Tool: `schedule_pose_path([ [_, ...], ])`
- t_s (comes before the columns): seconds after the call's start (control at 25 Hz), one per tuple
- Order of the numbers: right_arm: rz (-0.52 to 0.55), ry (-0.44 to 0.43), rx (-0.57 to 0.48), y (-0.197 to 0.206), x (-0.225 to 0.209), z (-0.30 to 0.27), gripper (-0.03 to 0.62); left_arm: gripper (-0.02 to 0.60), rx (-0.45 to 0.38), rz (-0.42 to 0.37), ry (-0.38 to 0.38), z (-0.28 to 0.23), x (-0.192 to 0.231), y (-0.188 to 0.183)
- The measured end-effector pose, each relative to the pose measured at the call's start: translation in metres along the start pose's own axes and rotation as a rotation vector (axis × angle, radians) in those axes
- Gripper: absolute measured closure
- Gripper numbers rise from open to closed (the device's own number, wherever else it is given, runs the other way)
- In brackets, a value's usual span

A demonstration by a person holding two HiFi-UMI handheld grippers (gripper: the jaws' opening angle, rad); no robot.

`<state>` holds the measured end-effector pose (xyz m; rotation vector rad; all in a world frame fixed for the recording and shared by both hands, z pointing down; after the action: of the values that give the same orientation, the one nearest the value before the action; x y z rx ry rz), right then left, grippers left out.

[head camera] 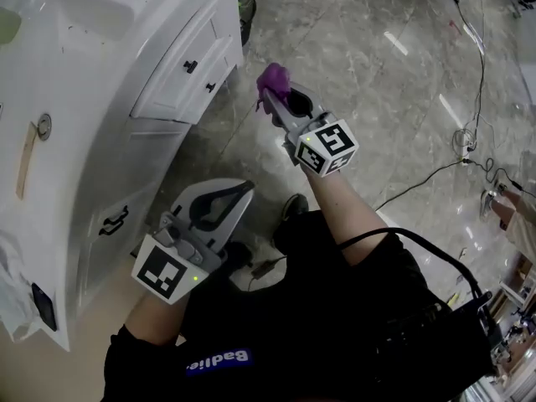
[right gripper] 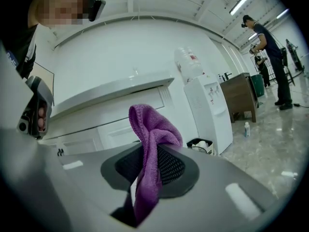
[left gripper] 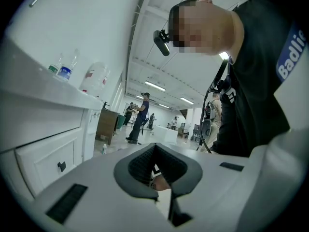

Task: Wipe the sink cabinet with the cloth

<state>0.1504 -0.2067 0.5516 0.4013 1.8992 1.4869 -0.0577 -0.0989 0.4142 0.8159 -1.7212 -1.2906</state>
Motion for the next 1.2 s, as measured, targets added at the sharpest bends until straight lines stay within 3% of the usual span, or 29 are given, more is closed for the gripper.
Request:
schedule_pose_path([
  [0.32, 0.066, -0.042, 0.042, 0.094, -0.046, -0.051, 0.523, 0.577, -0.024, -0.029, 0.014, -0.007, 0.037, 0.117],
  [0.52, 0.13, -0.041, 0.067, 0.125, -0.082, -0.09, 0.523, 0.577, -0.044, -0.068, -0.006, -0.005, 0.053, 0.173],
  [0.76, 0.183, -0.013, 0.06, 0.131, -0.112, -0.14, 0.523, 0.577, -0.021, -0.076, -0.055, 0.015, 0.052, 0.2],
  [0.96, 0.23, 0.044, 0.172, 0.149, -0.136, -0.175, 0.523, 0.576, 0.008, -0.067, -0.102, 0.033, 0.051, 0.207],
  [1.2, 0.266, -0.017, 0.22, 0.159, -0.12, -0.191, 0.523, 0.577, -0.003, -0.054, -0.113, 0.036, 0.047, 0.218],
])
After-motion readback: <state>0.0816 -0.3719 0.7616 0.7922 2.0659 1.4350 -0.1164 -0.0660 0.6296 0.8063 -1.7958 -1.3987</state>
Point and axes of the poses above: the fingertips, and each gripper's own axes: z backward along the fingers, x to its left, y out of its underside, the point moved 9 cm from there along z, backward along the fingers, and after that the axes turned 6 degrees about -y, right-handed, at the moved point
